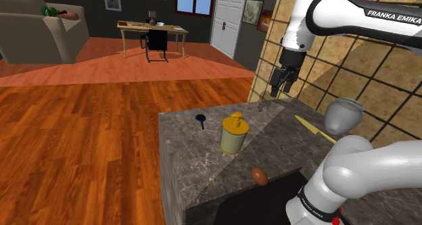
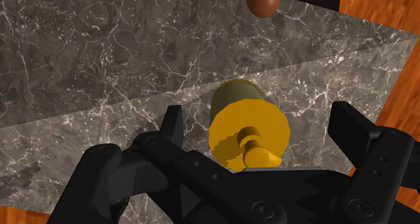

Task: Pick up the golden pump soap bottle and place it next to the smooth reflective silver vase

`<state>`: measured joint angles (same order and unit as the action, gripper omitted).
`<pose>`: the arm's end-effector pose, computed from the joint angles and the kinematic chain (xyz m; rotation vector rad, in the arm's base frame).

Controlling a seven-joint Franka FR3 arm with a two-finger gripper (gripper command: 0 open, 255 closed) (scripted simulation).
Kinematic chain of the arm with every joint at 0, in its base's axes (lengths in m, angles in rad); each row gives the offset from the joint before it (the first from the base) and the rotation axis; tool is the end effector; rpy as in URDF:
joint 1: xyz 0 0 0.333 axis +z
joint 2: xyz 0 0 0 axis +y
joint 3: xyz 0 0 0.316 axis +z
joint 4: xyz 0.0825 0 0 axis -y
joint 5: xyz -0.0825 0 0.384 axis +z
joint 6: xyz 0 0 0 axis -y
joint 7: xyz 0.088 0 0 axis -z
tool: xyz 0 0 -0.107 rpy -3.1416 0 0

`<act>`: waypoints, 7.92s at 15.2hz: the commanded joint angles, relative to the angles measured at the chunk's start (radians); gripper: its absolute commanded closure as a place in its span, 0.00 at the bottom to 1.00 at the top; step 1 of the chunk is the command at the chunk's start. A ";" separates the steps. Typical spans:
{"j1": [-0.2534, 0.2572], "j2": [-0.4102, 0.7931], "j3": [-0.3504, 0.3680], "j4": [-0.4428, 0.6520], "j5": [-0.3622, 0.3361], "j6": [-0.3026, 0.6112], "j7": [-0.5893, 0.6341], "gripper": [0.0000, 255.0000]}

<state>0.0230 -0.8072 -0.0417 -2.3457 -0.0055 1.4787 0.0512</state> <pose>0.2914 -0.0102 0.5936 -3.1157 0.0880 0.0948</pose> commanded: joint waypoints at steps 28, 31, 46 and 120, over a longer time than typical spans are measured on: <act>0.032 0.428 0.044 -0.173 0.043 0.674 0.038 0.00; 0.032 0.428 0.044 -0.173 0.043 0.674 0.038 0.00; 0.032 0.405 0.044 -0.136 0.042 0.615 0.040 1.00; -0.088 0.276 -0.286 0.559 -0.130 -0.197 -0.388 1.00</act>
<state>-0.0592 -0.5261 -0.3078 -1.7836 -0.1244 1.2809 -0.3095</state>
